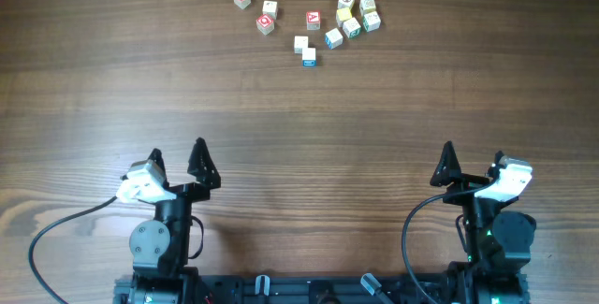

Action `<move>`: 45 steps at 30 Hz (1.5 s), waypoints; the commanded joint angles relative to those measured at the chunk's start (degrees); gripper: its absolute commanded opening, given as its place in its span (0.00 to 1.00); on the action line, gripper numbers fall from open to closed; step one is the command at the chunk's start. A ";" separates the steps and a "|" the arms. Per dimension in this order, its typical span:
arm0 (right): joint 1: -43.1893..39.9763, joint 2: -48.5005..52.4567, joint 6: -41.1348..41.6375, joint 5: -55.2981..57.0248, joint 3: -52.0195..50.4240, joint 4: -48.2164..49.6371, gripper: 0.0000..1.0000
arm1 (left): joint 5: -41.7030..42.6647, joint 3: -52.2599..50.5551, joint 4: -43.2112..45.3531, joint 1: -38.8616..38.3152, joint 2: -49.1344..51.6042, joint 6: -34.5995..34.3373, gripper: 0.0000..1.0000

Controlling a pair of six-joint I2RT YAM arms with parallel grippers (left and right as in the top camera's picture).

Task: Form a circle

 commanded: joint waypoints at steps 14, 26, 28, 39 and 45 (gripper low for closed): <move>-0.28 -0.31 0.26 0.57 0.26 0.17 1.00 | 5.22 16.87 -20.13 0.31 -0.26 0.87 1.00; -0.26 -0.31 0.26 0.57 0.26 0.17 1.00 | 12.81 28.44 -21.77 0.31 20.24 0.94 1.00; -0.28 -0.31 0.26 0.57 0.26 0.17 1.00 | 14.01 32.85 -24.04 0.31 25.73 0.94 1.00; -0.26 -0.31 0.24 0.57 0.26 0.17 1.00 | 19.74 46.42 -38.69 0.31 47.39 2.36 1.00; -0.26 -0.31 0.26 0.57 0.26 0.17 1.00 | 23.02 47.45 -36.59 0.31 51.30 2.36 1.00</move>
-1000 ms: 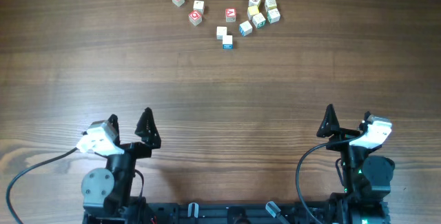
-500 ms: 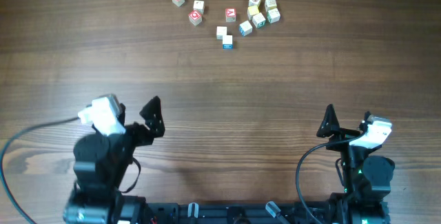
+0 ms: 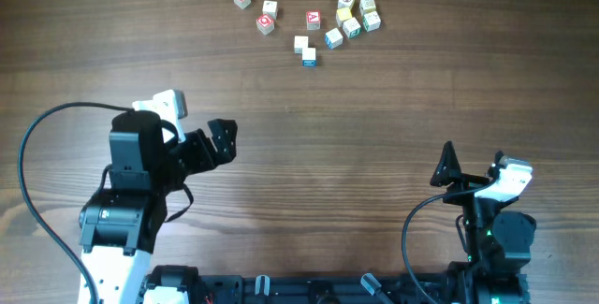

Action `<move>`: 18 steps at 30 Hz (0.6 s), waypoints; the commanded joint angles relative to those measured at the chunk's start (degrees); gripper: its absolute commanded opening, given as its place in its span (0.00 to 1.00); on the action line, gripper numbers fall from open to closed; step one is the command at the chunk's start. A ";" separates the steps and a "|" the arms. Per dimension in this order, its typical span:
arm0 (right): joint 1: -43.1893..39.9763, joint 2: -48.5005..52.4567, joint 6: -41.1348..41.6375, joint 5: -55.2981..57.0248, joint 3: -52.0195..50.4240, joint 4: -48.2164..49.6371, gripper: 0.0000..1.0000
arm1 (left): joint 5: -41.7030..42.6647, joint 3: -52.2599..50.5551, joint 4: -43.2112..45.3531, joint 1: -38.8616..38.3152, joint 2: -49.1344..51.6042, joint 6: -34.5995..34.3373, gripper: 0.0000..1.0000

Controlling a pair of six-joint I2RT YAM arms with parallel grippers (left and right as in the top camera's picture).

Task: Form a circle
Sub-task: 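Reach the left gripper forward over the block cluster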

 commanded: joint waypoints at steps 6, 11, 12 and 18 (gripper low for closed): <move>-0.28 -0.33 0.24 0.57 0.26 0.17 1.00 | 2.25 10.58 -3.10 0.31 10.56 0.90 1.00; -0.28 -0.33 0.24 0.57 0.26 0.17 1.00 | 2.27 18.88 -4.04 0.31 18.93 0.85 1.00; -0.28 -0.33 0.24 0.57 0.26 0.17 1.00 | 2.27 19.69 -4.04 0.31 19.87 0.85 1.00; -0.26 -0.33 0.26 0.57 0.26 0.17 1.00 | 2.27 25.16 -3.28 0.31 27.74 0.90 1.00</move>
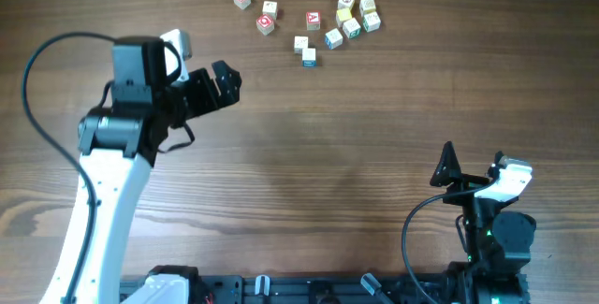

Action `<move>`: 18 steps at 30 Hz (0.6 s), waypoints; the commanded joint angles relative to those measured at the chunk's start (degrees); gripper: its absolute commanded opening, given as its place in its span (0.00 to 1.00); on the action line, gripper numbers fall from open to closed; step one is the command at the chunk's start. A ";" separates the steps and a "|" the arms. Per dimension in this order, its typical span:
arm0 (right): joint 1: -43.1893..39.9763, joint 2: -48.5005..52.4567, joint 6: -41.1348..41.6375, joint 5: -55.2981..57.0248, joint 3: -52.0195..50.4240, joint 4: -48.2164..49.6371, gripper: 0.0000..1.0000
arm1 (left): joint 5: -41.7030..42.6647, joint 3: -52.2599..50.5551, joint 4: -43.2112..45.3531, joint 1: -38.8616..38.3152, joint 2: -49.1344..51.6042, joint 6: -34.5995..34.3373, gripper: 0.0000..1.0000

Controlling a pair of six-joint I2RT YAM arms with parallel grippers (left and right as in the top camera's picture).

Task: Form a circle
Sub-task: 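Reach the left gripper forward over the block cluster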

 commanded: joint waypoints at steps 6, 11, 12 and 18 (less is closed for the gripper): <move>-0.28 -0.33 0.24 0.57 0.26 0.17 1.00 | 0.72 3.82 5.73 0.31 7.02 0.90 1.00; -0.26 -0.33 0.24 0.59 0.26 0.17 1.00 | -2.29 5.49 6.51 0.31 10.64 1.09 1.00; -0.26 -0.33 0.24 0.57 0.26 0.17 1.00 | -2.29 6.10 6.51 0.31 11.26 1.77 1.00; -0.26 -0.33 0.24 0.57 0.26 0.17 1.00 | -4.24 12.13 6.08 0.31 15.91 2.49 1.00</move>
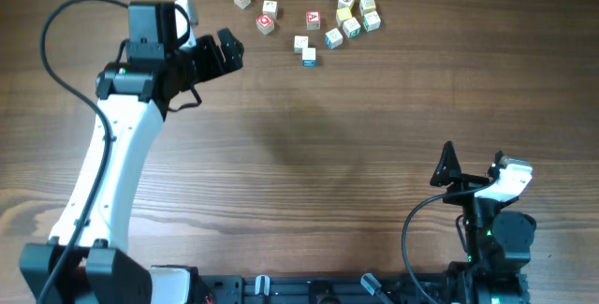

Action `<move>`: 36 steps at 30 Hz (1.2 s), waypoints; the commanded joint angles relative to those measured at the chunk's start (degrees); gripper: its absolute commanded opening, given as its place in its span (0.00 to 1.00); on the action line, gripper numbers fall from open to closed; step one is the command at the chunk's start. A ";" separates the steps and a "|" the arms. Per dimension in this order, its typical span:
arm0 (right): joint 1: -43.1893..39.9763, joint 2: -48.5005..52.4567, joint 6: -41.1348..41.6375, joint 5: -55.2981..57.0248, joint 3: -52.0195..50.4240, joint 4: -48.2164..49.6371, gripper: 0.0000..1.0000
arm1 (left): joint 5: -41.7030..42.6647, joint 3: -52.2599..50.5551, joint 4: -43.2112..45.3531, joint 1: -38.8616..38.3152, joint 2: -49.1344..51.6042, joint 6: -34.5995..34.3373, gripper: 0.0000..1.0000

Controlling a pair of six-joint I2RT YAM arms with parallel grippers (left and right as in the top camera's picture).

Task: Form a circle
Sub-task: 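Reach the left gripper forward over the block cluster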

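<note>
Several small lettered cubes lie loosely scattered at the far edge of the table. The leftmost are a red cube, a white cube [270, 7] and another red cube [265, 23]. A tight bunch [351, 19] lies further right, with a blue-faced cube [309, 56] nearest me. My left gripper [229, 51] is stretched out just left of the red cubes, open and holding nothing. At its base near the front right, my right gripper [473, 166] stands open with its fingers upright.
The wooden table [374, 136] carries nothing but the cubes. The left arm's white link [103, 182] and its black cable [47, 51] cross the table's left side.
My left gripper has moved further away from me and a little right, from mid-left of the table to just beside the leftmost cubes. Cubes and right arm are unchanged.
Both arms were folded at their bases with grippers open and the cubes scattered at the far edge. Then the left arm stood raised over the left side, then extended halfway towards the cubes, and now it reaches their left end. No cube has moved.
</note>
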 commanded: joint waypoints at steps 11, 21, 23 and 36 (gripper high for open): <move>-0.26 -0.33 0.24 0.57 0.26 0.17 1.00 | -2.12 6.86 2.05 -0.83 9.35 2.67 0.99; -0.28 -0.33 0.26 0.57 0.26 0.17 1.00 | -2.14 6.86 3.26 -0.83 9.35 2.69 1.00; -0.26 -0.33 0.26 0.57 0.26 0.17 1.00 | -2.14 6.86 3.21 -0.83 9.35 2.69 1.00; -0.26 -0.33 0.24 0.57 0.26 0.17 1.00 | -2.12 9.07 3.19 -0.85 9.35 2.93 1.00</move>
